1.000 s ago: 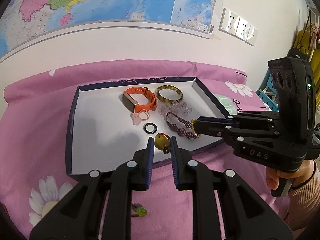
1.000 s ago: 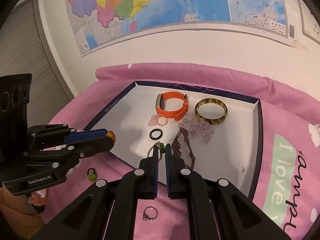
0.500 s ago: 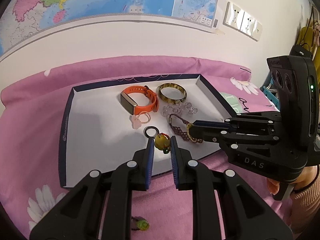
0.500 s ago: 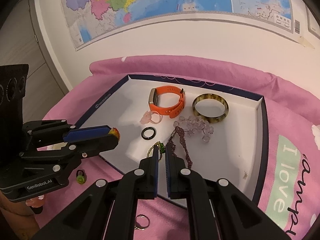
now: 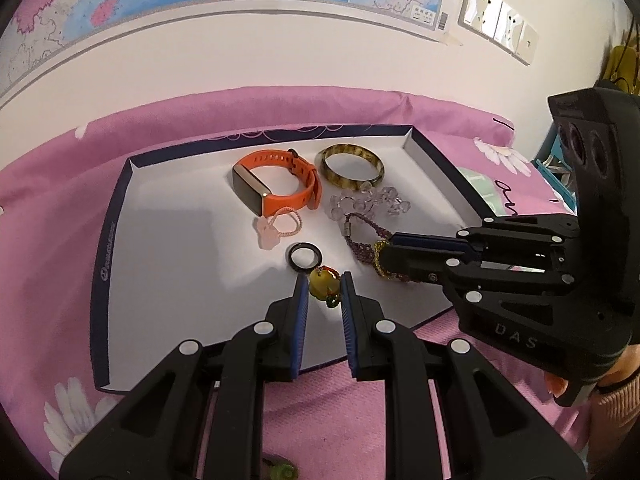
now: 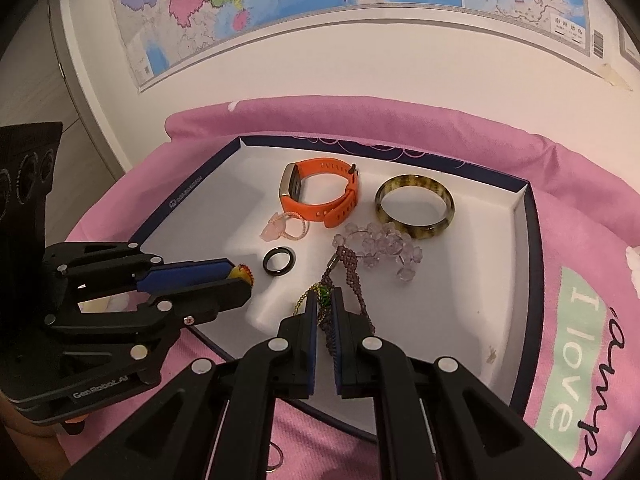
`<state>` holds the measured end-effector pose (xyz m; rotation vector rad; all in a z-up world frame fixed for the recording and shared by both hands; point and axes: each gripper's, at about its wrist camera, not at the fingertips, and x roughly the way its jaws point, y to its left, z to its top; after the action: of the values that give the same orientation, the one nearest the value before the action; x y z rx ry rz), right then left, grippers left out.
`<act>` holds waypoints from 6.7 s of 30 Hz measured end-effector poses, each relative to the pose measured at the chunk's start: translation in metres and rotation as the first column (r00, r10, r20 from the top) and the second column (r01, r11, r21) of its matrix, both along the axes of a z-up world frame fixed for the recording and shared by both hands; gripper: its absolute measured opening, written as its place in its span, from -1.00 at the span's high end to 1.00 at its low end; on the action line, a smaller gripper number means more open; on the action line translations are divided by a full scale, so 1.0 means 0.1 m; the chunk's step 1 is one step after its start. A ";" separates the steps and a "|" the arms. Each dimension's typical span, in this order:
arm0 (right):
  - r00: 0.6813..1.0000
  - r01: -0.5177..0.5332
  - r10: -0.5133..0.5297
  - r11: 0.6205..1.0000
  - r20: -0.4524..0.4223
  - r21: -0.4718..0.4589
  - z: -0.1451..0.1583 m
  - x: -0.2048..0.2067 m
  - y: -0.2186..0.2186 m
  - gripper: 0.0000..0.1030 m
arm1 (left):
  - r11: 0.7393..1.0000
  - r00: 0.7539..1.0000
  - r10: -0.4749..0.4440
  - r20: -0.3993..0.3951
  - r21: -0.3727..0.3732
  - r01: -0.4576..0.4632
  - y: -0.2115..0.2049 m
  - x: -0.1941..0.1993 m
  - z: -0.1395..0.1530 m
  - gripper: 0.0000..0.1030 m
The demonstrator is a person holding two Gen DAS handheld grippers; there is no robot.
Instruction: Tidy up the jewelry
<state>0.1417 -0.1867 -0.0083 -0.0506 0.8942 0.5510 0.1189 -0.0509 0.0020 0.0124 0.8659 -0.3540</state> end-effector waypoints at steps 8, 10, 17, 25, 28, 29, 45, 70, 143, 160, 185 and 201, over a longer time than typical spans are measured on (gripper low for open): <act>1.000 0.015 -0.015 1.000 0.012 0.001 0.02 -0.02 -0.04 0.82 | 1.000 1.000 0.004 -0.009 -0.008 -0.004 0.01 0.01 -0.03 0.64; 1.000 0.022 -0.022 1.000 0.016 0.015 0.04 -0.05 -0.07 0.78 | 1.000 1.000 0.005 0.000 -0.018 -0.005 0.03 -0.03 -0.01 0.50; 0.998 0.034 -0.037 0.998 0.047 0.061 0.18 -0.20 -0.20 0.62 | 0.999 0.996 0.047 0.078 -0.018 -0.045 0.15 -0.24 0.16 0.10; 0.998 -0.004 -0.003 0.995 0.065 0.103 0.28 -0.53 -0.28 0.41 | 0.994 0.985 0.110 0.131 -0.038 -0.105 0.48 -0.56 0.31 -0.07; 0.999 -0.015 0.010 0.995 0.053 0.103 0.26 -0.65 -0.28 0.40 | 0.992 0.983 0.124 0.137 -0.044 -0.119 0.61 -0.68 0.33 -0.11; 0.999 -0.018 0.014 0.995 0.048 0.101 0.24 -0.69 -0.28 0.39 | 0.991 0.982 0.128 0.138 -0.044 -0.123 0.64 -0.71 0.33 -0.11; 1.000 -0.015 0.015 0.999 -0.011 0.036 -0.08 -0.97 -0.20 0.17 | 0.997 0.995 0.080 0.063 -0.004 -0.080 0.69 -1.07 -0.02 -0.20; 1.000 -0.012 0.012 1.000 -0.011 -0.015 -0.15 -0.97 -0.12 0.16 | 0.999 0.999 0.032 -0.031 0.000 -0.032 0.43 -0.90 -0.20 0.35; 1.000 0.009 -0.010 0.997 0.009 0.071 -0.03 -1.05 -0.21 0.93 | 0.999 0.999 0.041 0.022 0.005 -0.041 0.36 -1.05 -0.05 0.51; 1.000 0.009 -0.011 0.996 0.026 0.087 0.03 -1.07 -0.20 0.93 | 0.999 0.998 0.039 0.039 -0.003 -0.039 0.36 -1.07 0.03 0.51; 0.999 0.003 -0.008 0.995 0.050 0.096 0.12 -1.05 -0.19 0.93 | 0.999 0.996 0.043 0.072 -0.012 -0.042 0.35 -1.04 0.13 0.51; 0.998 0.002 -0.007 0.995 0.056 0.102 0.15 -1.03 -0.20 0.93 | 0.999 0.996 0.039 0.083 -0.017 -0.038 0.34 -1.02 0.16 0.51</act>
<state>0.0382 -0.2064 0.0068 0.0285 0.8102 0.5875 0.0170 -0.0167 0.0184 -0.0037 0.7796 -0.3217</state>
